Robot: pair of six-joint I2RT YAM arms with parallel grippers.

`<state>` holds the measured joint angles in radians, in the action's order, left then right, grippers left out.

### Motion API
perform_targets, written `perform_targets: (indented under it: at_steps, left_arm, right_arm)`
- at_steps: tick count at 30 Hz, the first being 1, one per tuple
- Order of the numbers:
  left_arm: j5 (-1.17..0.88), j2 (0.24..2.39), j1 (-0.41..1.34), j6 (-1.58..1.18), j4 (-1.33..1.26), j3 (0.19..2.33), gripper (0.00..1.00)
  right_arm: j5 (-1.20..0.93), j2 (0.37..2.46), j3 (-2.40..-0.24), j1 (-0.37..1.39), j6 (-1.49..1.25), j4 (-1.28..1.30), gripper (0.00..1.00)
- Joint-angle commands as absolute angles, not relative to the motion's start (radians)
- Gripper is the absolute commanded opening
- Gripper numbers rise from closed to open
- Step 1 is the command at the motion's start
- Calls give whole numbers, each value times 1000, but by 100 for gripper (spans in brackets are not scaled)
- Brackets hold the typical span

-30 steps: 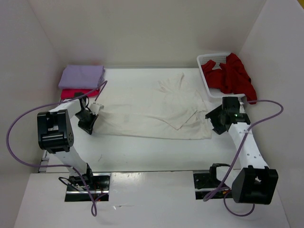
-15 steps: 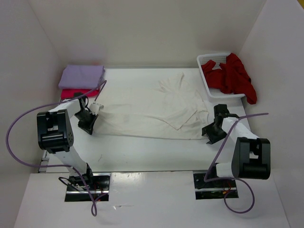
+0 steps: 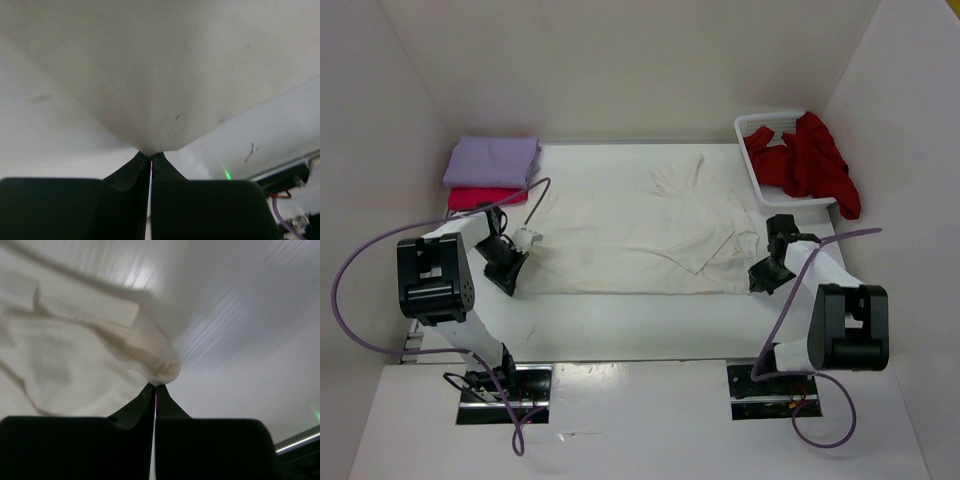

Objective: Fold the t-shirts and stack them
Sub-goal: Fold the flattened tshirt in 1/3 of the way

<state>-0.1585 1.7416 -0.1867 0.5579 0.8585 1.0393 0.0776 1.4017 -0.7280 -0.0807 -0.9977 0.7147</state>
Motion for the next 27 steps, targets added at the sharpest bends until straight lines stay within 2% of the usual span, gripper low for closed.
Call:
perform_targets:
  at_steps: [1, 14, 21, 22, 23, 25, 26, 27]
  left_arm:
    - [-115, 1686, -206, 675, 1030, 1019, 0]
    - [46, 1624, -206, 818, 1271, 1031, 0]
    - [191, 1624, -206, 865, 1301, 1008, 0]
    - [192, 1624, -206, 865, 1301, 1008, 3]
    - [192, 1624, -206, 865, 1301, 1008, 6]
    - [215, 1634, -215, 865, 1301, 997, 19]
    - [224, 1634, -215, 865, 1301, 988, 21]
    - [224, 1634, -228, 865, 1301, 988, 23]
  right_arm:
    - [158, 1277, -792, 36, -1025, 862, 0]
    - [222, 1066, -930, 340, -1229, 1216, 0]
    - [192, 977, -986, 400, -1313, 1296, 0]
    - [192, 977, -986, 400, -1313, 1296, 0]
    - [192, 986, -986, 400, -1313, 1296, 7]
    - [183, 1000, -996, 400, -1304, 1296, 36]
    - [173, 1012, -996, 400, -1290, 1296, 48]
    - [163, 1012, -996, 400, -1290, 1296, 51]
